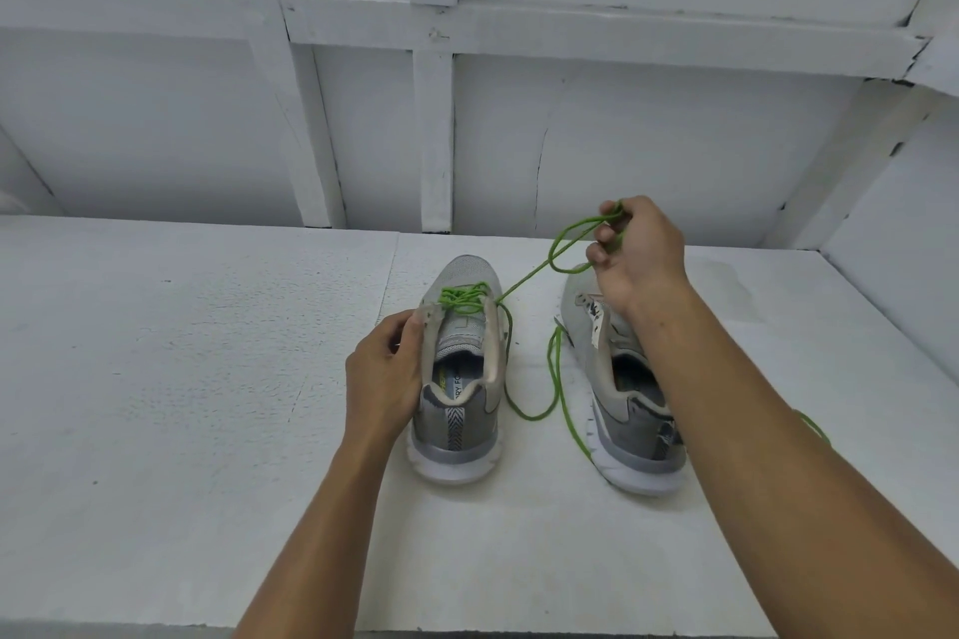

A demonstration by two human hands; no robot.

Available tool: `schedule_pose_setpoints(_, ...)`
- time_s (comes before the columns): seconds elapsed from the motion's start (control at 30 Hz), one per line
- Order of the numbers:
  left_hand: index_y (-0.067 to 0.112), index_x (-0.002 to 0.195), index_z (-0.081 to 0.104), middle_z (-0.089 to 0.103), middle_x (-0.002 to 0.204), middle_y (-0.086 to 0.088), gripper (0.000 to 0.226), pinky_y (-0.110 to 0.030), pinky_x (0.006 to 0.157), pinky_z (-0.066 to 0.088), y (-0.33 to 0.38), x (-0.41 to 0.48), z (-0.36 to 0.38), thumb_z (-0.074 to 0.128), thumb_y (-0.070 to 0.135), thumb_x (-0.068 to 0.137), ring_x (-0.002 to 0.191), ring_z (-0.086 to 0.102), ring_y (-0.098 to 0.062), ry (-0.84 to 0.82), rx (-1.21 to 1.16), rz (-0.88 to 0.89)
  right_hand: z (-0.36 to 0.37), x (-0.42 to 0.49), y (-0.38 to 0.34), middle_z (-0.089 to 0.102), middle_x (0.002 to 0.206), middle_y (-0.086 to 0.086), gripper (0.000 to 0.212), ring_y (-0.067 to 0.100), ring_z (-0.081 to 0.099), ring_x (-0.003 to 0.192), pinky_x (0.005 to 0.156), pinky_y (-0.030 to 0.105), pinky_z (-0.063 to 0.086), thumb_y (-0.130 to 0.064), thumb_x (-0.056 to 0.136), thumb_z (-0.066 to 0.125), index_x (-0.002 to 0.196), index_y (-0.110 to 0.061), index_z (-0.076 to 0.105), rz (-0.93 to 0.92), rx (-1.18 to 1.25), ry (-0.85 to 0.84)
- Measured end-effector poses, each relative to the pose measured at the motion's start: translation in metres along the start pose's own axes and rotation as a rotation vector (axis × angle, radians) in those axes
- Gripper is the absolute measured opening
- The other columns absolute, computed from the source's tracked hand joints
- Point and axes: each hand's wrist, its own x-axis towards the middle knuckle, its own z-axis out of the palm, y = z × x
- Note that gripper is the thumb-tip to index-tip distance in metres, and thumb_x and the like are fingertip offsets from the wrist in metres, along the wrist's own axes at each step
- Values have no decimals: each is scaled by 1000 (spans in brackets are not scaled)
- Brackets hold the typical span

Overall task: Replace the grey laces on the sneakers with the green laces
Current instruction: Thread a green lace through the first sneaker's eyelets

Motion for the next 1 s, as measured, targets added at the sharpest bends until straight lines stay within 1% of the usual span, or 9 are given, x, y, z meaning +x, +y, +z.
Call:
schedule_pose_setpoints(0.23,32,99,68,65,91,23,18,1,62,38,3,-1,1,51,37,98,81,56,19,0,1,29,0,4,-3,52,78,3,21,10,35,50,44,23,23,1,90,31,79,-12,44,-71,-51,36)
schedule_pose_setpoints(0.37,30,100,69,67,92,20,20,-9,65,41,6,2,-2,55,42,95,86,60,5,-1,33,29,-5,3,1,54,80,3,14,10,39,54,43,22,28,-3,90,38,88,-12,49,-114,-184,28)
schedule_pose_setpoints(0.47,25,107,68,67,102,13,20,-17,72,43,23,16,-5,60,34,92,87,60,-2,-56,148,48,-7,-3,-2,56,76,0,22,11,43,61,46,22,31,-5,88,43,92,-17,60,-193,-280,4)
schedule_pose_setpoints(0.57,20,123,65,63,122,5,32,-21,88,40,57,37,7,45,19,97,105,56,-8,-247,322,223,-5,-11,-4,54,69,-4,24,12,46,65,55,25,35,-10,86,45,82,-19,67,-231,-363,-44)
schedule_pose_setpoints(0.67,22,123,64,59,131,2,34,-29,101,40,80,63,37,38,20,100,120,52,-19,-598,652,335,0,-25,1,48,60,-5,21,12,45,63,60,28,39,-13,86,47,75,-16,65,-230,-354,-101)
schedule_pose_setpoints(0.77,23,117,65,58,127,-2,37,-43,98,45,88,82,59,41,37,93,113,51,-26,-830,1125,324,0,-35,12,46,57,-4,24,14,45,63,63,30,40,-10,85,45,70,-14,63,-234,-360,-117)
schedule_pose_setpoints(0.83,20,114,64,60,119,-3,37,-39,92,46,93,85,65,45,41,91,109,53,-27,-885,1311,346,-5,-39,20,50,59,-3,27,14,47,66,65,32,41,-8,82,42,66,-15,63,-235,-380,-121)
schedule_pose_setpoints(0.93,15,103,64,62,106,-4,30,-35,83,46,99,85,65,48,38,94,99,58,-25,-903,1276,345,-12,-43,28,59,70,-1,31,13,54,73,70,33,44,-4,83,39,69,-14,64,-257,-497,-155)
schedule_pose_setpoints(1.0,15,100,63,62,110,-3,27,-34,87,44,104,86,60,46,35,96,100,57,-22,-908,1068,285,-14,-45,29,63,77,0,34,12,58,79,76,30,46,-1,85,36,74,-14,66,-274,-580,-178)
